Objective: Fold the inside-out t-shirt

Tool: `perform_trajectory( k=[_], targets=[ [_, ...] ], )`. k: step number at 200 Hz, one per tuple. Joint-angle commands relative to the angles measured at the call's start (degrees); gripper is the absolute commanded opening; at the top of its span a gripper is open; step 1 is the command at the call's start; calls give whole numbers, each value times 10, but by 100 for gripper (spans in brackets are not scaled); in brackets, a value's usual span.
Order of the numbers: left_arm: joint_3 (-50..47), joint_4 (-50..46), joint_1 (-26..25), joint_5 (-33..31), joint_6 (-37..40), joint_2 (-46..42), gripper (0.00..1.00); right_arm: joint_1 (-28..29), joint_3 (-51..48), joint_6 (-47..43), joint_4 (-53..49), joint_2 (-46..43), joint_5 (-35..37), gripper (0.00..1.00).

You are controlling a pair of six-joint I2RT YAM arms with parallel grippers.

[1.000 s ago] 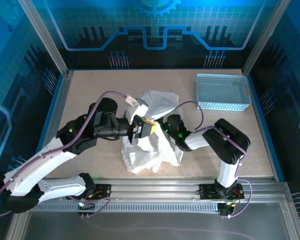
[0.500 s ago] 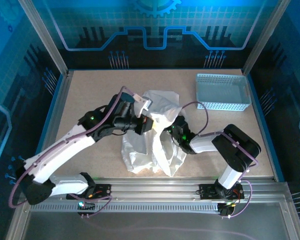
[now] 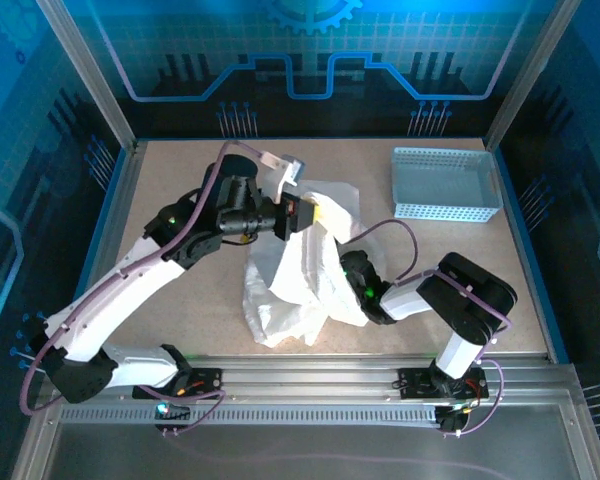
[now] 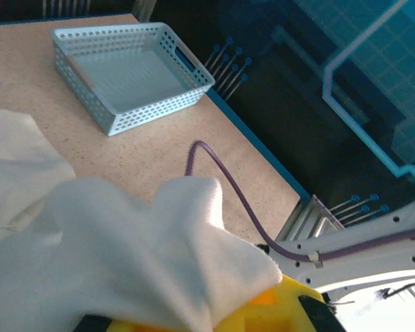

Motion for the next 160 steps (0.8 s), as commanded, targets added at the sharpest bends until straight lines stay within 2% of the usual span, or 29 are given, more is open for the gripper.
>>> perform_trajectory(
  k=[1,25,54,92,110,124,141,160],
  targets=[
    [73,-13,11,27,-5,25,0,27,-6,-8,35,-20,62,99],
    [147,-71,11,28,-4,84,0,44,-5,-17,43,-19,85,99],
    [227,-130,7,45,1,151,0,61,29,-48,6,-12,110,100],
    [313,-189,-49,44,35,211,0,71,99,-84,-50,20,160,100],
    [335,-199,-76,55,49,222,0,47,123,-60,-70,34,111,100],
    [338,-198,-107,65,71,218,0,8,119,-29,-43,43,1,99],
    [322,-185,-134,98,88,200,0,-21,134,-34,-34,51,-98,98],
    [280,-146,-144,137,89,163,0,-22,170,-67,-95,45,-97,98]
  ],
)
